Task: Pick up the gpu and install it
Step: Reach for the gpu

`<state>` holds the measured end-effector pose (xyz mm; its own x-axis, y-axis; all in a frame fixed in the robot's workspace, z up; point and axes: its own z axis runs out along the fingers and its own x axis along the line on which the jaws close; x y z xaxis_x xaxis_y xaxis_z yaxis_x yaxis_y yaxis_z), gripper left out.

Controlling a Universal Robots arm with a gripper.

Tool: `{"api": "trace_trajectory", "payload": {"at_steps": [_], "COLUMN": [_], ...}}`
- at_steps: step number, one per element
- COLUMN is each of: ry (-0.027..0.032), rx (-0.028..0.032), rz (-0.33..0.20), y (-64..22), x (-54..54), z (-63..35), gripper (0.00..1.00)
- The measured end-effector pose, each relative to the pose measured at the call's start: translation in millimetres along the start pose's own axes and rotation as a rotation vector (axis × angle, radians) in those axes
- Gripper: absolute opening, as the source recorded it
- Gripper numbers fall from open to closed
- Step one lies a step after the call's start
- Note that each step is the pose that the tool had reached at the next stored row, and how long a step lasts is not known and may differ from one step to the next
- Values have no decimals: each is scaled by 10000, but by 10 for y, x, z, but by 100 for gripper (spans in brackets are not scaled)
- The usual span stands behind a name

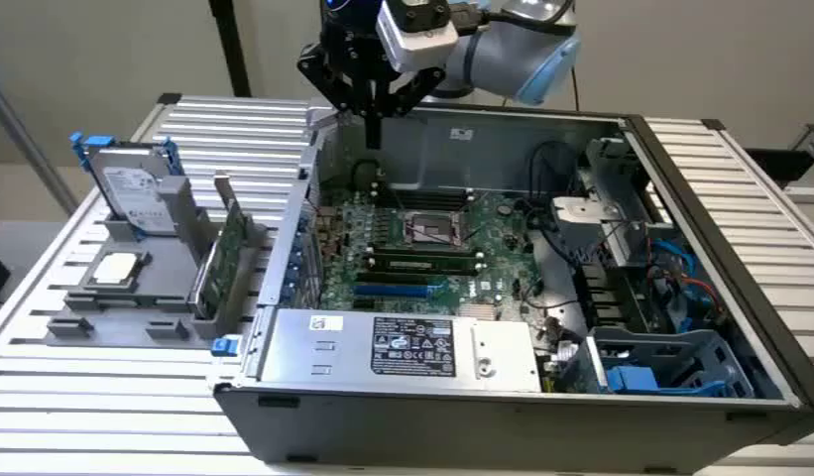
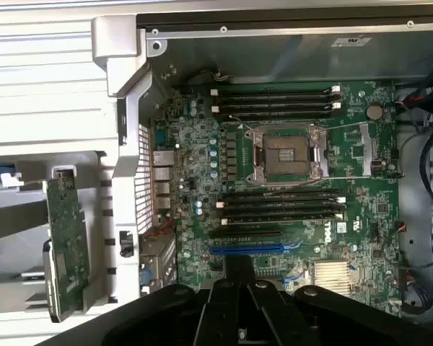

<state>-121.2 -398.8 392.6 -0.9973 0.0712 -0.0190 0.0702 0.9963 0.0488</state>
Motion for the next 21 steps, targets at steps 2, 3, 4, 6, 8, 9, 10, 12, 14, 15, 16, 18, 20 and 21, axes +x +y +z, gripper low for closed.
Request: {"api": "trace_trajectory", "payload": {"at_steps": [2, 3, 4, 6, 8, 9, 10, 12, 14, 15, 16, 18, 20, 21], "ry": [0, 0, 0, 0, 1, 0, 0, -1, 1, -3, -10, -24, -36, -41], "rx": [0, 0, 1, 0, 1, 0, 0, 0, 3, 1, 0, -1, -1, -2], "rz": [0, 0, 0, 0, 0, 0, 0, 0, 1, 0, 0, 0, -2, -2], "y": [0, 0, 0, 0, 0, 0, 0, 0, -8, -23, -40, -74, -107, -122], "x": [0, 0, 0, 0, 0, 0, 0, 1, 33, 66, 109, 202, 289, 332], "z": [0, 0, 0, 0, 0, 0, 0, 0, -3, -3, -4, -8, -11, -13], "gripper": [0, 0, 0, 0, 0, 0, 0, 0, 0, 0, 0, 0, 0, 0]}}
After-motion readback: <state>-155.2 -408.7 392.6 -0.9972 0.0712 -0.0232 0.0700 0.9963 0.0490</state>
